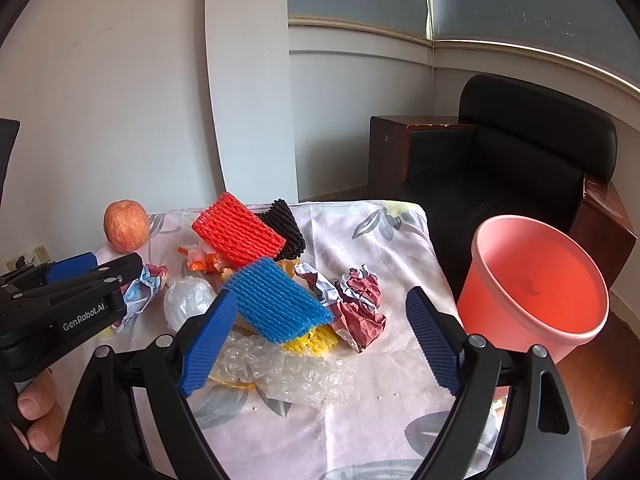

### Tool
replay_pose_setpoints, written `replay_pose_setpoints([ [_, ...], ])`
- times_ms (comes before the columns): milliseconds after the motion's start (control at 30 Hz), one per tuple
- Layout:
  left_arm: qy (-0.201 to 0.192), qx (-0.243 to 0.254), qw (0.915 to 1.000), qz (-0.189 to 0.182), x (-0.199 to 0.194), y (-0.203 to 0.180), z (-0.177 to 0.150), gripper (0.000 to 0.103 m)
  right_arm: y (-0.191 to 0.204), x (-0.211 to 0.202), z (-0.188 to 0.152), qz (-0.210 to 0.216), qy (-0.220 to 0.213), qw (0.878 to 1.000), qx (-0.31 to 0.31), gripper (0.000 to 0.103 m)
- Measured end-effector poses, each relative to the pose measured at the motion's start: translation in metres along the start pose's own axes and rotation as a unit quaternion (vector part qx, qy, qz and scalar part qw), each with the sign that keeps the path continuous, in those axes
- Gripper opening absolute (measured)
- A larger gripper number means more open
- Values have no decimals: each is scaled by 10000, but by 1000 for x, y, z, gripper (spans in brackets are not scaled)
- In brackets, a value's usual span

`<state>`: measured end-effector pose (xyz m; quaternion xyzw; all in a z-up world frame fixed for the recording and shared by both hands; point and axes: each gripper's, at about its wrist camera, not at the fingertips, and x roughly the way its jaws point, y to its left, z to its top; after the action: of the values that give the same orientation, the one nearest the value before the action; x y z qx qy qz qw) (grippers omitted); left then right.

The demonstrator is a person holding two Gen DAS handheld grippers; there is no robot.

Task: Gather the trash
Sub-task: 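Close the right gripper on the blue foam net while the left gripper grasps the crumpled wrapper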

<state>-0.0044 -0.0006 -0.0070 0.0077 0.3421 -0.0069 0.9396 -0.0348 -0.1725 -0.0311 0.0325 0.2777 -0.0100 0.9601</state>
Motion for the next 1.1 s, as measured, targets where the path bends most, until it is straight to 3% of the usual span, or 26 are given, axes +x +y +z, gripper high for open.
replay_pose_setpoints([
  [467,7,-6,9999,109,2,21,-7,56,-10,1,-2,-64,7,10000,42,87],
  [633,205,-163,9996,-62,5,48,-13,56,-13,6,-5,68,218,9997,13,87],
  [867,130,28,9997,-213,-2,64,-23,56,-17,3,-12,472,366,9982,60,87],
  [1100,553,-204,9975,-377,20,72,-29,56,-10,-7,-17,707,298,9970,-128,87],
])
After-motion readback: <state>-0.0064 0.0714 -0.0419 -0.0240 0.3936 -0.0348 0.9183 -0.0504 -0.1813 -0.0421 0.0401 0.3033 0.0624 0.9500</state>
